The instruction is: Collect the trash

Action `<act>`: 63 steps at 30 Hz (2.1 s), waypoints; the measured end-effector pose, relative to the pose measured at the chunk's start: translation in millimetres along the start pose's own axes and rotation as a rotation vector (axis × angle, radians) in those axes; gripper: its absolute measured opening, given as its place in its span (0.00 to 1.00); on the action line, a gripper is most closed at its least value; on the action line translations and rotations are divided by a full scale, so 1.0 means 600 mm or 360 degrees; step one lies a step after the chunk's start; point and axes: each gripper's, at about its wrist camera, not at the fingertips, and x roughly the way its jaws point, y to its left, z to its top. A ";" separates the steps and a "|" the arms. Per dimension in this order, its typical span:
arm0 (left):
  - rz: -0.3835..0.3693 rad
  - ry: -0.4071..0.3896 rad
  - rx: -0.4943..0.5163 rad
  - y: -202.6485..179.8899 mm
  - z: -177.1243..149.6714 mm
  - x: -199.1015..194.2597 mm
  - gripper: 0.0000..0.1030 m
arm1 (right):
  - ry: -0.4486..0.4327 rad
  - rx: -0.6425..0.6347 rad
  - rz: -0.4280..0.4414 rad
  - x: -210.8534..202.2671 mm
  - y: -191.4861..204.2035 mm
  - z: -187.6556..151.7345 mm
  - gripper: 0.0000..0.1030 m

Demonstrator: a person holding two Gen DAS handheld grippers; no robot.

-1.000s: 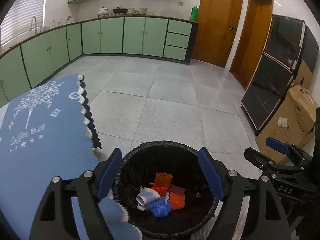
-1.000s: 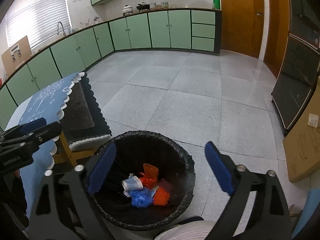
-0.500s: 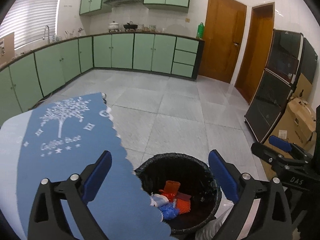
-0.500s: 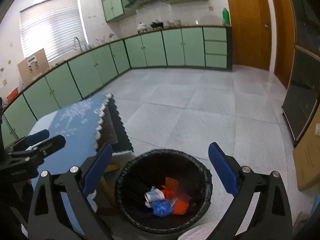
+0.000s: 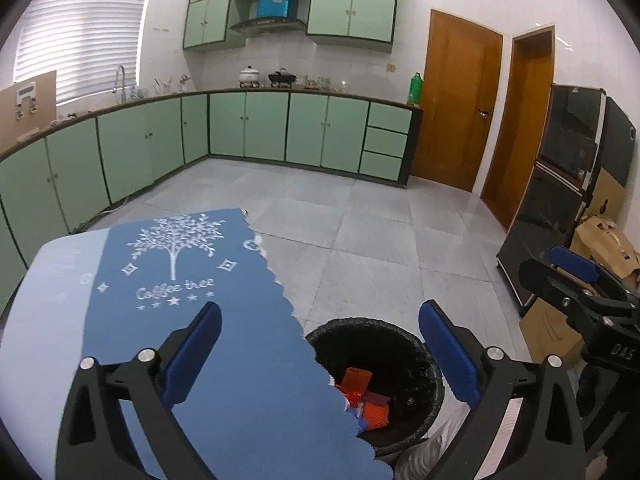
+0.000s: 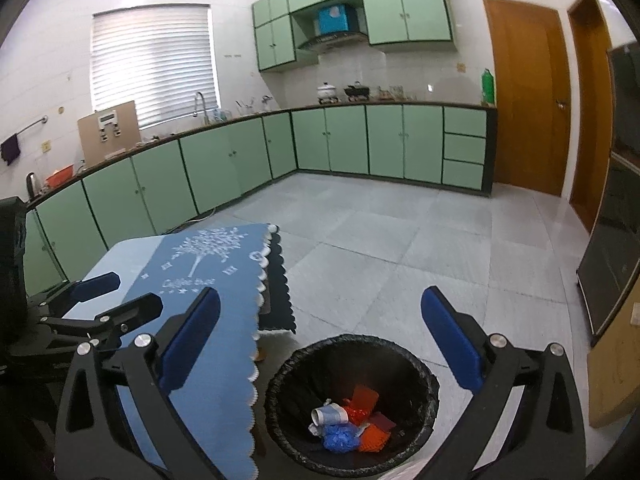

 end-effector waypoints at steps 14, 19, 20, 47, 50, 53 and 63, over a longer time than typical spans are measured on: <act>0.0071 -0.0128 -0.0033 0.029 -0.007 -0.081 0.94 | -0.0060 -0.0104 0.0061 -0.044 0.061 0.006 0.95; 0.0092 -0.0157 -0.0029 0.033 -0.011 -0.100 0.94 | -0.0082 -0.0134 0.0072 -0.059 0.077 0.005 0.95; 0.0095 -0.0162 -0.0030 0.034 -0.011 -0.103 0.94 | -0.0086 -0.0139 0.0076 -0.062 0.080 0.005 0.95; 0.0127 -0.0200 -0.0028 0.041 -0.014 -0.136 0.94 | -0.0102 -0.0169 0.0097 -0.068 0.100 0.006 0.95; 0.0125 -0.0199 -0.0026 0.040 -0.014 -0.135 0.94 | -0.0100 -0.0168 0.0098 -0.067 0.101 0.007 0.95; 0.0124 -0.0200 -0.0027 0.040 -0.014 -0.134 0.94 | -0.0098 -0.0169 0.0100 -0.068 0.102 0.004 0.95; 0.0124 -0.0198 -0.0027 0.039 -0.013 -0.135 0.94 | -0.0094 -0.0167 0.0099 -0.067 0.103 0.003 0.95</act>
